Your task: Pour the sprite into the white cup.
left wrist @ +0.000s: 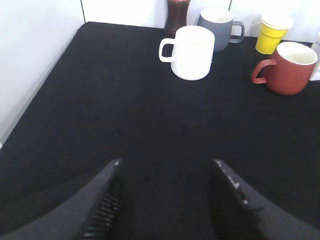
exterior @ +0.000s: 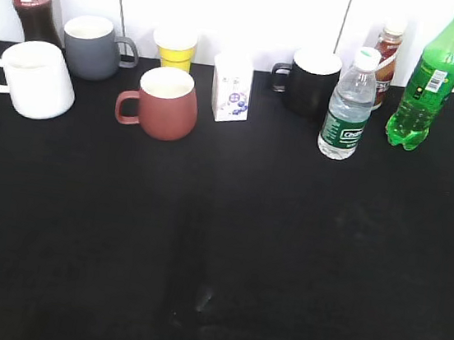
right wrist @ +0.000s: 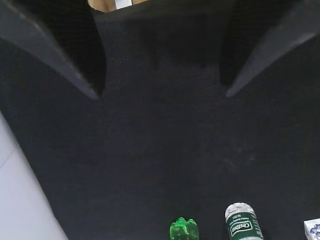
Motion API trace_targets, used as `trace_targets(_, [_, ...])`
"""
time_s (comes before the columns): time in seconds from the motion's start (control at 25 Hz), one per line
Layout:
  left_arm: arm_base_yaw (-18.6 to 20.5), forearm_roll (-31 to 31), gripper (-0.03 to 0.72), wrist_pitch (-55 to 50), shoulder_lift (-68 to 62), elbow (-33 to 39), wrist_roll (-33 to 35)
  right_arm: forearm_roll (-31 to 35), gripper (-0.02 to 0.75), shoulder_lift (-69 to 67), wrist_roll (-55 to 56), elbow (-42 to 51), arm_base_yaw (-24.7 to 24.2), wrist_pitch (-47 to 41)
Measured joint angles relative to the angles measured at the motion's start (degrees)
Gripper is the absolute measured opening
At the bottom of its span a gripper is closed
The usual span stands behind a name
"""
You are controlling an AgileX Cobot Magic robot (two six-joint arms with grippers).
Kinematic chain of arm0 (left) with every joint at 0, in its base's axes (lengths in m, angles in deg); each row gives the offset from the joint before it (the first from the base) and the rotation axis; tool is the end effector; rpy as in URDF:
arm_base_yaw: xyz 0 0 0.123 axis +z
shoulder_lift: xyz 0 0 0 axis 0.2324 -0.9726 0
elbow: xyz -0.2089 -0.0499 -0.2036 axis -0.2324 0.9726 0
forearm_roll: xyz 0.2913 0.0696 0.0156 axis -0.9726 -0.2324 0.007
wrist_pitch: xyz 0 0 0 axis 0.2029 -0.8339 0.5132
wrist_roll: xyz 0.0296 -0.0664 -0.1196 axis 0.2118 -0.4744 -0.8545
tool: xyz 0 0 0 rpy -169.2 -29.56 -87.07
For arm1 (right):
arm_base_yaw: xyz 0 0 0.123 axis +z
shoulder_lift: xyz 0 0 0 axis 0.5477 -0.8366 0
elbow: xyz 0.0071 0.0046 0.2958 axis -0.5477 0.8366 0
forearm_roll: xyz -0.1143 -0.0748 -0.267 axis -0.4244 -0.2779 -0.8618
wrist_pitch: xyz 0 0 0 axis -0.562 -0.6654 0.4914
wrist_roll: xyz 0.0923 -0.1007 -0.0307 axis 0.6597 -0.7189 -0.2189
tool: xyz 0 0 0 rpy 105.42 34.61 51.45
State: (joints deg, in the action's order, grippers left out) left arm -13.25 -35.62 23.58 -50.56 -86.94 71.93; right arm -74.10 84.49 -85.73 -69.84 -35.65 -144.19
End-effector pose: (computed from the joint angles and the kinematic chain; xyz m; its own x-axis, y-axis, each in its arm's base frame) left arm 0.0652 0.0103 0.2918 -0.4048 -0.1118 -0.9075 -0.1142 0.9909 -0.0712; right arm 0.0704 0.0001 0.2786 -0.4469 0.0129 -0.8945 0.0196 0.9998 0.0047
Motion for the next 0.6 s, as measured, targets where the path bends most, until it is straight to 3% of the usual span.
trace_targets(0.6, [0.0,0.0,0.300,0.0,0.0,0.0,0.0,0.0,0.528,0.0,0.1,0.0,0.0,0.0])
